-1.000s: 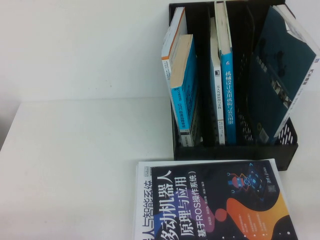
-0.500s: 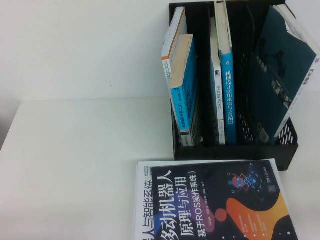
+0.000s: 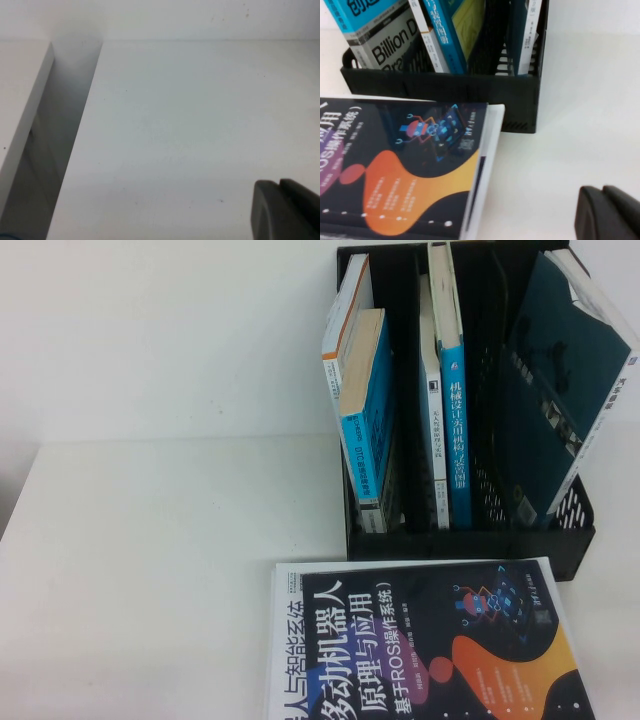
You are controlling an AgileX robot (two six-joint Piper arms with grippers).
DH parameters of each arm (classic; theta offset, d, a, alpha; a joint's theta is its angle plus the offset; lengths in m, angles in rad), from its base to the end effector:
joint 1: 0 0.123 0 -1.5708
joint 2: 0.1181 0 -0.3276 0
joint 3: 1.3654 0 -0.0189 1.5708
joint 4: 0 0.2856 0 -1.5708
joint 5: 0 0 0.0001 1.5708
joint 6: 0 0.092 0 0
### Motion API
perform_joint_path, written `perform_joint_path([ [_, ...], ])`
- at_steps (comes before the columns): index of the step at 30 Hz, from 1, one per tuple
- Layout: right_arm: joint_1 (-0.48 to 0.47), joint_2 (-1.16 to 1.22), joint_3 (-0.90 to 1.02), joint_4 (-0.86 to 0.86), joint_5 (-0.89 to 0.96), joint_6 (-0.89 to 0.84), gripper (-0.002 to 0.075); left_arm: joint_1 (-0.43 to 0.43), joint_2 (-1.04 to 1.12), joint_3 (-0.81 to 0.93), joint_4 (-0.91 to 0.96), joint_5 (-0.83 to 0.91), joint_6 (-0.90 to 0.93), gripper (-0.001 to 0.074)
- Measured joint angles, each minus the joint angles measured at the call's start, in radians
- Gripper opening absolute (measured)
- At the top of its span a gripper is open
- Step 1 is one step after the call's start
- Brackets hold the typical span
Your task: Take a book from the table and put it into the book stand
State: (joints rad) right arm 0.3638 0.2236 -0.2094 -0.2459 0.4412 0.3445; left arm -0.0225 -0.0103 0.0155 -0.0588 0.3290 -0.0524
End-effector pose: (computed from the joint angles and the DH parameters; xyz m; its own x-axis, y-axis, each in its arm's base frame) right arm 0.0600 0.0126 0.2405 -0.3555 -0.0065 -0.9347 -0.2215 0.9721 0.0774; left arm 0.0465 -0.0028 0.1780 -0.2468 -0.1023 -0.9636 0.0144 0.9939 -0.1092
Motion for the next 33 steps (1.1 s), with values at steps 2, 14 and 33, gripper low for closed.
perform_joint_path([
  [2, -0.002, -0.027, 0.016, -0.033, 0.0, 0.015, 0.0008, 0.0, 0.0, 0.0, 0.0, 0.0, 0.0, -0.0002],
  [14, -0.213, -0.23, 0.231, 0.119, -0.264, -0.19, 0.0008, 0.0, 0.0, 0.0, 0.002, 0.002, 0.002, -0.0002],
  [33, -0.276, -0.235, 0.234, 0.201, -0.112, -0.309, 0.0008, 0.0, -0.002, 0.0, 0.002, 0.002, 0.002, -0.0002],
])
